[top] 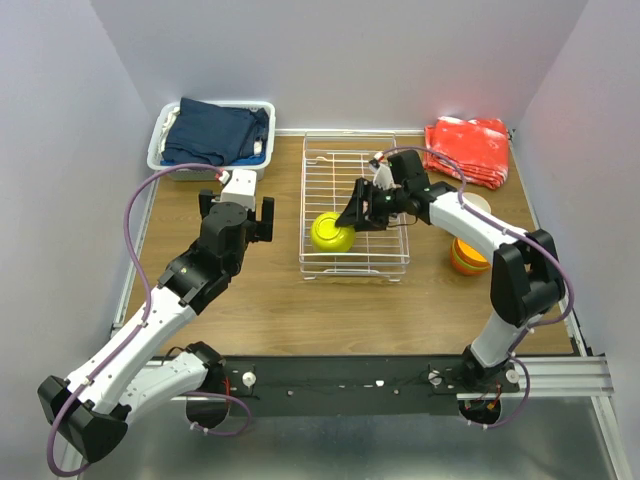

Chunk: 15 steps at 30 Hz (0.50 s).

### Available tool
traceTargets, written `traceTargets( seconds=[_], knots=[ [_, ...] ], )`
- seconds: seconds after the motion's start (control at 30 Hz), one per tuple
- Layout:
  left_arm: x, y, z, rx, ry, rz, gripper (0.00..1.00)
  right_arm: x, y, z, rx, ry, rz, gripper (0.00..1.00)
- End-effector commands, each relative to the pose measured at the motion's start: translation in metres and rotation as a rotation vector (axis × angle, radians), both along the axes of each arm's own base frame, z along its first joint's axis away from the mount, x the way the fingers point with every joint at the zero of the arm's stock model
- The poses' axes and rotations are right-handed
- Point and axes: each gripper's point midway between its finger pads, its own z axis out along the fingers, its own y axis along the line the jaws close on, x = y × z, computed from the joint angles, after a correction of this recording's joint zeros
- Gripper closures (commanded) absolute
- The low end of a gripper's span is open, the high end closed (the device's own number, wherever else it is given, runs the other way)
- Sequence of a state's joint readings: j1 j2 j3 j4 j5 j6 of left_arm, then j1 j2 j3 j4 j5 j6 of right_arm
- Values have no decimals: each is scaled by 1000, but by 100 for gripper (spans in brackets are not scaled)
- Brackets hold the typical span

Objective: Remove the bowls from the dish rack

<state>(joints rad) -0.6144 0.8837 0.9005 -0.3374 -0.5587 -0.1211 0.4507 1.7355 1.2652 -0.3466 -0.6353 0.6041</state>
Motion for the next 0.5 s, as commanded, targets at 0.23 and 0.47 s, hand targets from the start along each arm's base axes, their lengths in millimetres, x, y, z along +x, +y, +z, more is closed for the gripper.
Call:
traceTargets(
  seconds=[0.23,0.47],
  knots=[
    [4,-22,-10,-45,42,-93,1,42,-61,38,-379,-447,-77,78],
    [3,-34,-13,-105,67,-143,1,48,-69,64,-561,-757,-37,81]
  ],
)
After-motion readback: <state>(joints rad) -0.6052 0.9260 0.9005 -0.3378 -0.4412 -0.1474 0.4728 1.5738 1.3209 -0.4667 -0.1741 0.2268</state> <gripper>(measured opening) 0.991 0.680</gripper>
